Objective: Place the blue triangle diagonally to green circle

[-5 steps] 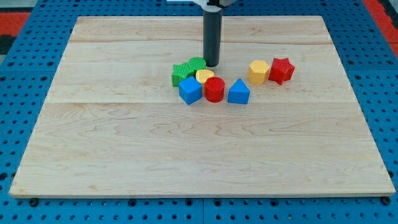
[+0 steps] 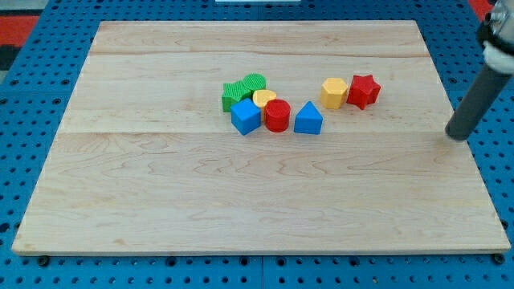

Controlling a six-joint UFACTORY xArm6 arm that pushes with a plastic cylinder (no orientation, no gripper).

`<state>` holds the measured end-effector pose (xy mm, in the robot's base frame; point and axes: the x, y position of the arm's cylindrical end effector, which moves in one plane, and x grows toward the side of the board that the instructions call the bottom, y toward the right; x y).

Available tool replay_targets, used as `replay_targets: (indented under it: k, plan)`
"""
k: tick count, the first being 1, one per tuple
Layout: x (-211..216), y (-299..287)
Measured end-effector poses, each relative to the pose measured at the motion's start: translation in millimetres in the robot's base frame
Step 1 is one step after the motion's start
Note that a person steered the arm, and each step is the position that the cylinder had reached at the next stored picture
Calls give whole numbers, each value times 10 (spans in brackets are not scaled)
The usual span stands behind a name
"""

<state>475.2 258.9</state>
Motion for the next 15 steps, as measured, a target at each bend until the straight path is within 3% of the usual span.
replay_targets:
  k: [2,5,10,15]
  plan:
    - [106,-1252]
    - [-90,-1818]
    - [-397,-1808]
    - [-1171,-1809]
